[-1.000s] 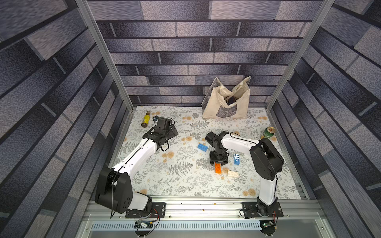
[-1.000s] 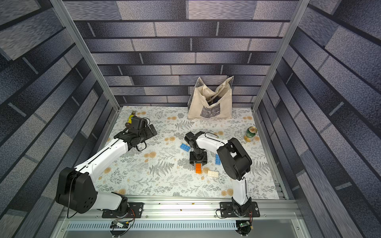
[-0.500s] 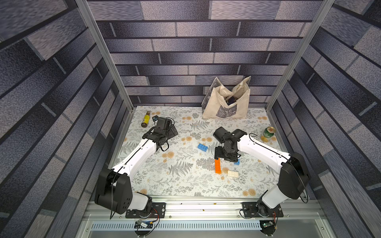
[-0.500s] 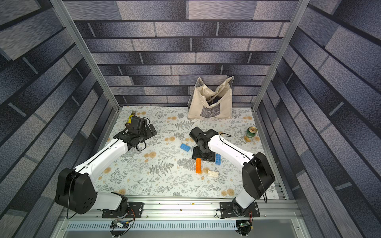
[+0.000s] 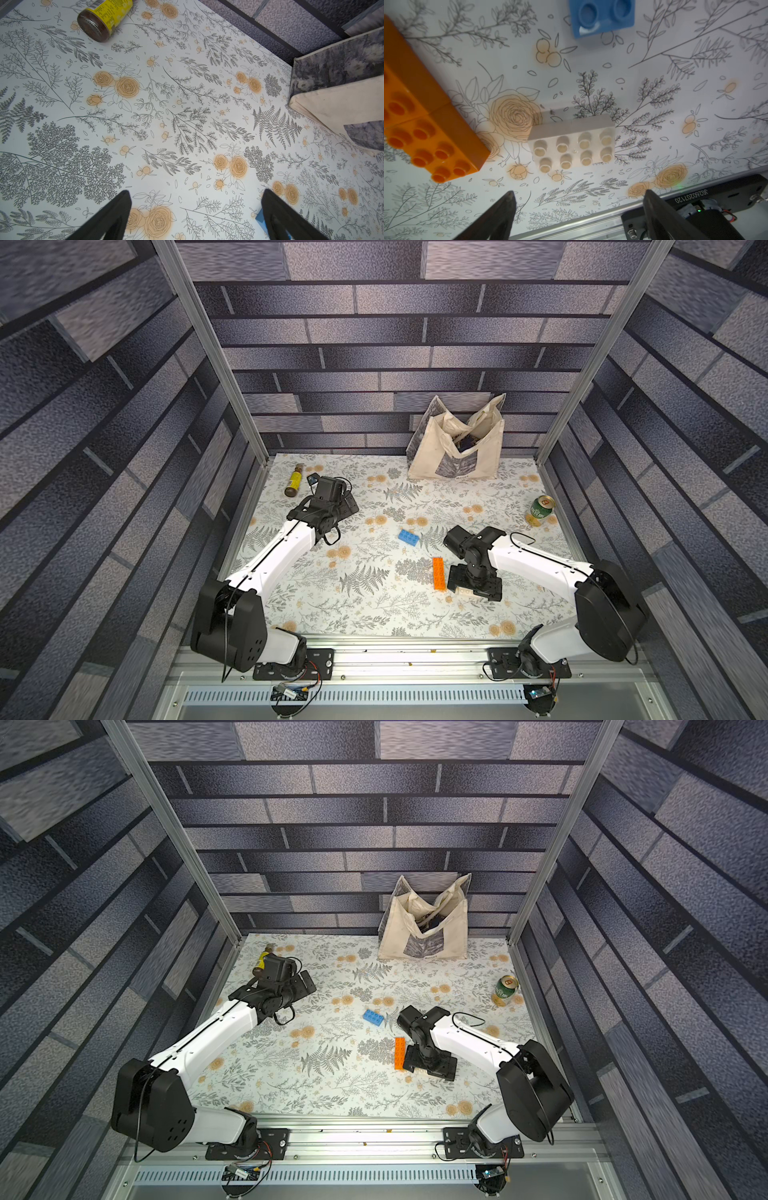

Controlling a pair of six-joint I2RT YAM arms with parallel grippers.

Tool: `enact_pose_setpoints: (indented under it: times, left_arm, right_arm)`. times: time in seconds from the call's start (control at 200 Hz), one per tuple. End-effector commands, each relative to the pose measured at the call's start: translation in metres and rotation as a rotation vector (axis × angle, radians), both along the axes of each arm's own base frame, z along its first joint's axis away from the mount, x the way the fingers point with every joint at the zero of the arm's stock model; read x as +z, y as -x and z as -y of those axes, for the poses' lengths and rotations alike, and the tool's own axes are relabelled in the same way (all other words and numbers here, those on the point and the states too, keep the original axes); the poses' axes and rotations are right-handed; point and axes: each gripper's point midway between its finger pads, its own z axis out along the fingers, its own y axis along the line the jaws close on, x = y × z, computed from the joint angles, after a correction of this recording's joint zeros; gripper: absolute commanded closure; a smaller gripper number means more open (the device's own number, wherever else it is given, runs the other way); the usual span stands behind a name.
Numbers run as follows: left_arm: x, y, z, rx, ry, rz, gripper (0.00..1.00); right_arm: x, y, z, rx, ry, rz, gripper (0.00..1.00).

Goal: Assemble a rectangle with lego
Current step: Pick up the lego brick from the center of the board.

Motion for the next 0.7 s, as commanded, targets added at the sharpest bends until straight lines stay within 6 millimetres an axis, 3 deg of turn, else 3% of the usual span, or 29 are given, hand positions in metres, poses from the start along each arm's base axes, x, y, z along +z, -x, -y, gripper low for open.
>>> enact_pose_setpoints:
  times: [0.0,0.696]
  left_arm:
    - [-0.002,0.003,-0.002,0.002,-0.009,-0.012,0.00]
    - [-0.006,0.001,0.001,0.001,-0.008,-0.027,0.00]
  right_arm:
    - [-0.009,-0.004,-0.002,-0.005,-0.015,-0.001,0.07]
    - [-0.027,-0.010,0.004,0.044,-0.046,-0.038,0.17]
